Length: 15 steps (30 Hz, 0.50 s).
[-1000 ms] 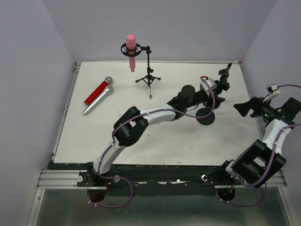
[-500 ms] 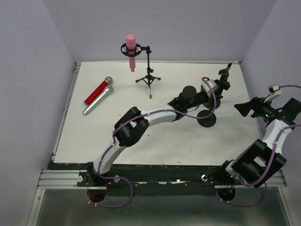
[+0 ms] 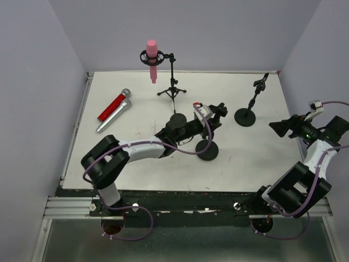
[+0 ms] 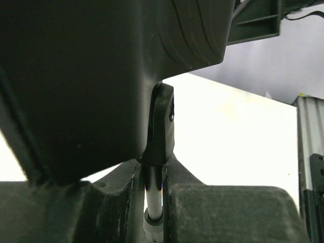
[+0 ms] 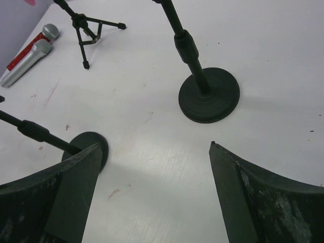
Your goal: Attach the microphones to the stand
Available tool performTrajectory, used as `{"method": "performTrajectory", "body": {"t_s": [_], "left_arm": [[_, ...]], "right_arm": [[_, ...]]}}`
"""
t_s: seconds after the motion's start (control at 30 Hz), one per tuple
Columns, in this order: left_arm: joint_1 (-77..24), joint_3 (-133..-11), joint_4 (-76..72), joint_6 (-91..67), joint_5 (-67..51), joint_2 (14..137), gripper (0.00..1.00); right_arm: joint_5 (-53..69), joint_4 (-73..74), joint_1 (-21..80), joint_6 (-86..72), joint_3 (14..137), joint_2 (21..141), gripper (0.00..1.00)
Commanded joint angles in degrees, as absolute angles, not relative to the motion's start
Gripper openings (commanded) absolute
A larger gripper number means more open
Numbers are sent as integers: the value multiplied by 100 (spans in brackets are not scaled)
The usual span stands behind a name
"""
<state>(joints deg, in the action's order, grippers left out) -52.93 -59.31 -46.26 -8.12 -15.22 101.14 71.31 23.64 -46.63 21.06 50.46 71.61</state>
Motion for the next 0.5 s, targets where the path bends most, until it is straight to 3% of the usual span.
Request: {"method": "performTrajectory", "body": {"t_s": [0.0, 0.4, 0.47], "left_arm": [[-4774, -4880, -5291, -782, -1538, 9089, 0], [-4298, -4017, -5502, -606, -1433, 8807, 0], [-4289, -3938, -5563, -729, -1389, 8745, 19]], "right_arm": [[7576, 2469, -4720, 2276, 4975, 7049, 95], [7884, 2952, -4606, 2618, 5054, 7005, 95], [7884, 3154, -4492, 2820, 5124, 7022, 95]]}}
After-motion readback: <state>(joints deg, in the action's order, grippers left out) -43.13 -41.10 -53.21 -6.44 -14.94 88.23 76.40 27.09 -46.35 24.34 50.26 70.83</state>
